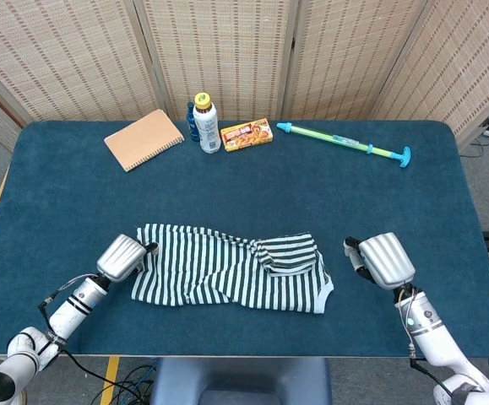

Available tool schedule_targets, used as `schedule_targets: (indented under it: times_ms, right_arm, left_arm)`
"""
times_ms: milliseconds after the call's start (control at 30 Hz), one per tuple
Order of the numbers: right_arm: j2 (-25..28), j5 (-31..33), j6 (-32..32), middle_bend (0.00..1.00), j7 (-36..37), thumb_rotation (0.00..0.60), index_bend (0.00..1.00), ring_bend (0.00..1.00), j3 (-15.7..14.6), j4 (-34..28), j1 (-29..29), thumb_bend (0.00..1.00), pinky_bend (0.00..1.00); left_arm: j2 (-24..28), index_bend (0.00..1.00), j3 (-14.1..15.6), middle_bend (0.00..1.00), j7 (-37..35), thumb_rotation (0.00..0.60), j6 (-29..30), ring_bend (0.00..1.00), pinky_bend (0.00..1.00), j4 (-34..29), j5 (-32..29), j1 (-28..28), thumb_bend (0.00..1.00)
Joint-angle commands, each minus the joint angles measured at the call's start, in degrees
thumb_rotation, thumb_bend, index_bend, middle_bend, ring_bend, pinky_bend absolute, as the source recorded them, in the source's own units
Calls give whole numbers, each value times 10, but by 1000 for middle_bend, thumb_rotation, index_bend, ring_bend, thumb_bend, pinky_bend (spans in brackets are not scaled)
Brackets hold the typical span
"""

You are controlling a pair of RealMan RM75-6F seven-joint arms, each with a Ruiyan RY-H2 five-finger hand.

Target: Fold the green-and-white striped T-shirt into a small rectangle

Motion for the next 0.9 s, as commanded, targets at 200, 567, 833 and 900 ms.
schedule_targets:
  times_ms: [200, 567, 833, 900]
  right_arm:
    - [0, -3, -1, 970, 5, 600, 742, 1000, 0, 0, -1, 503, 1000]
    - [3, -8, 0, 970, 18, 600, 742, 1000, 0, 2, -4, 495, 1000]
    - [2, -13, 0, 971, 27, 600, 742, 1000, 1, 6, -4, 494, 1000]
    - [2, -14, 1, 971, 29, 600, 742, 1000, 1, 6, -4, 494, 1000]
  left_arm:
    - [11, 558, -8, 824, -18, 600, -6, 780, 926, -34, -11, -1, 396]
    - [10, 613, -10, 837, 14, 600, -14, 789, 926, -54, -11, -6, 434]
    - [20, 644, -15, 847, 17, 600, -5, 798, 926, -73, -14, -5, 494]
    - [27, 646, -17, 848, 17, 600, -3, 798, 927, -82, -16, -4, 503]
